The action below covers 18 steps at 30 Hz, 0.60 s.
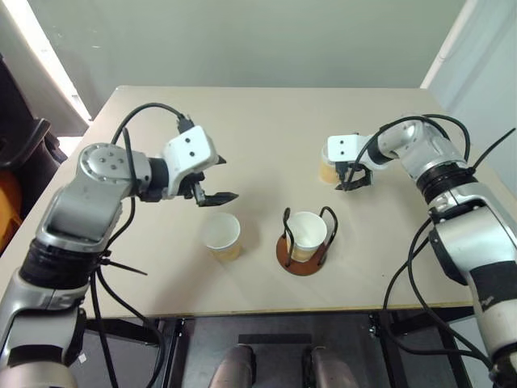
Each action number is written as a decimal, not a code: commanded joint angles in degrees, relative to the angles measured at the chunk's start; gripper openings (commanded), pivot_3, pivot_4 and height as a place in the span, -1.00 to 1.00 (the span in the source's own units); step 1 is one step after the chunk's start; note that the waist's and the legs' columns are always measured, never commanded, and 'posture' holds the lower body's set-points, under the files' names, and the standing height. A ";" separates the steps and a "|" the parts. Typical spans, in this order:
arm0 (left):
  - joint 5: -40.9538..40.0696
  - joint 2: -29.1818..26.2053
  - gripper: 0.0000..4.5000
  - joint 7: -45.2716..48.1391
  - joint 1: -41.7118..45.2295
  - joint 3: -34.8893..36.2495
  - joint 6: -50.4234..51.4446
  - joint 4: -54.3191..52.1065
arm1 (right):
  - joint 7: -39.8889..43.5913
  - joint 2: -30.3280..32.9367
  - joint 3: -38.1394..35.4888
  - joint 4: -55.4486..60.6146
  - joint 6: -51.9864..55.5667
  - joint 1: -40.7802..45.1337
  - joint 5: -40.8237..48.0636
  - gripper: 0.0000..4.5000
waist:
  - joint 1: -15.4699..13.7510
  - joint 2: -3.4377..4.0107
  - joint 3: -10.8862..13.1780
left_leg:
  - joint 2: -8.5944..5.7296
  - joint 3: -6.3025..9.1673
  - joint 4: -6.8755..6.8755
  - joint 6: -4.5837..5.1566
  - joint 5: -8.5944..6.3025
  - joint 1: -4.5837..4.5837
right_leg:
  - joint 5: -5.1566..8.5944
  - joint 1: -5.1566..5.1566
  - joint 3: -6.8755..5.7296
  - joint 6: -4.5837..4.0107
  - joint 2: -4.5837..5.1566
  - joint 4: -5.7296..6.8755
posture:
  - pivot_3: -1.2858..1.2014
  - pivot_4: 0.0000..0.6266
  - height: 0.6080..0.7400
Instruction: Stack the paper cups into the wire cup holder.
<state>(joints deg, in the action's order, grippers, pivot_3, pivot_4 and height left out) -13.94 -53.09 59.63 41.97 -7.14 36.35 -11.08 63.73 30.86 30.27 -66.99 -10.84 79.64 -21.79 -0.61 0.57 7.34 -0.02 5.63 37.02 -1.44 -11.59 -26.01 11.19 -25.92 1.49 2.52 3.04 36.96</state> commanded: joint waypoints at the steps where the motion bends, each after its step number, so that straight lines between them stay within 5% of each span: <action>1: -0.94 -1.61 0.84 -0.53 -0.66 3.51 1.58 -3.66 | 3.37 0.12 -2.74 -0.95 -2.60 3.01 1.04 0.99 | -0.11 0.00 0.00 | 0.00 0.00 0.00 -0.01 -0.01 -0.03 | 0.00 0.00 0.00 0.00 0.00 0.00 | 0.03 -0.52 1.00; 10: -2.03 -0.75 0.84 -1.19 0.23 4.49 3.31 -4.67 | -5.98 -4.49 -1.19 -6.74 -0.47 3.39 -4.03 0.92 | -0.11 0.02 0.01 | 0.03 -0.01 0.01 0.02 -0.23 0.07 | 0.01 0.01 0.00 -0.02 0.01 -0.01 | 0.03 -0.52 1.00; 18: -3.36 -1.17 0.84 -1.51 0.37 4.85 4.06 -4.95 | -7.18 -4.95 -2.44 -8.72 0.71 3.24 -5.07 -0.25 | -0.09 0.02 0.01 | 0.06 0.00 0.02 0.29 -0.23 0.15 | -0.09 0.02 -0.06 -0.12 0.01 0.12 | 0.03 -0.52 1.00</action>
<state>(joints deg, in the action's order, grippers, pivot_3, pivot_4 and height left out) -17.05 -53.40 58.39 41.34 -4.42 40.47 -14.66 55.97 25.03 29.59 -76.17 -10.13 81.46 -27.18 -0.70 0.59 7.35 0.04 5.63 37.04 -1.15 -11.81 -25.87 11.09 -25.90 1.43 2.39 3.04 37.08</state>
